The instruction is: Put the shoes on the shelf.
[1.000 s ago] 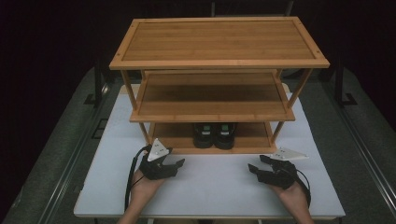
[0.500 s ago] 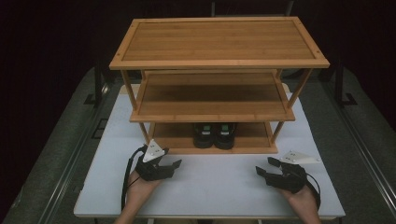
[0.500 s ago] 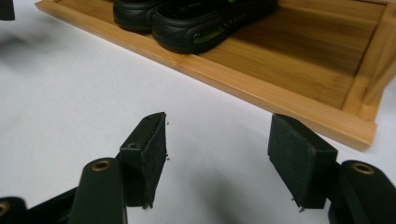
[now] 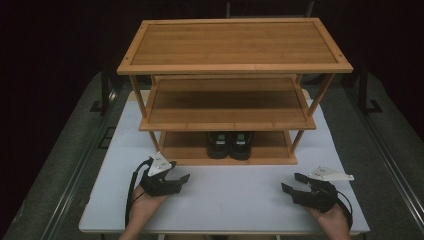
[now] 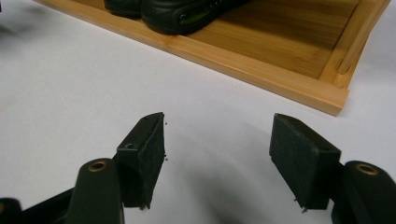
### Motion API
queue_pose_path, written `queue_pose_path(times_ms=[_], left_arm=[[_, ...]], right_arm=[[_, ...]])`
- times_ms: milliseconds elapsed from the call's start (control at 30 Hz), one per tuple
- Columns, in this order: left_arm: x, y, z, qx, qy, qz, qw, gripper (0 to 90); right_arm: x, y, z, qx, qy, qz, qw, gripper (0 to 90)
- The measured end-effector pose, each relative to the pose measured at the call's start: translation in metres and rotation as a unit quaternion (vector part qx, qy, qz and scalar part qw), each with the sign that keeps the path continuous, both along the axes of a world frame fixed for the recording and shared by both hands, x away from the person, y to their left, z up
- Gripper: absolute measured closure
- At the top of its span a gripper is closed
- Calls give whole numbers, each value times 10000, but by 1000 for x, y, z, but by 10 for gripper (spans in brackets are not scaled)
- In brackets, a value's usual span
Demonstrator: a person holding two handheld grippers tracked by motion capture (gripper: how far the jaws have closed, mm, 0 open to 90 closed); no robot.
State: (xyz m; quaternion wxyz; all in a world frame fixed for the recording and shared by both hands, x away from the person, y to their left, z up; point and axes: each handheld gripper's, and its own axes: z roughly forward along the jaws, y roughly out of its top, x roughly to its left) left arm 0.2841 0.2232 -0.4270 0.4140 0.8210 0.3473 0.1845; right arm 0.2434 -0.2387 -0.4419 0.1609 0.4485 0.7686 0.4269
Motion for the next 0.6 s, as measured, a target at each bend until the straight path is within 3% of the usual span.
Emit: queue_pose_path(times_ms=[600], left_arm=[[-14,20,-1,119,-60,124,9998,298]], right_arm=[[-12,-16,-7,-57,-50,-211,9997,313]])
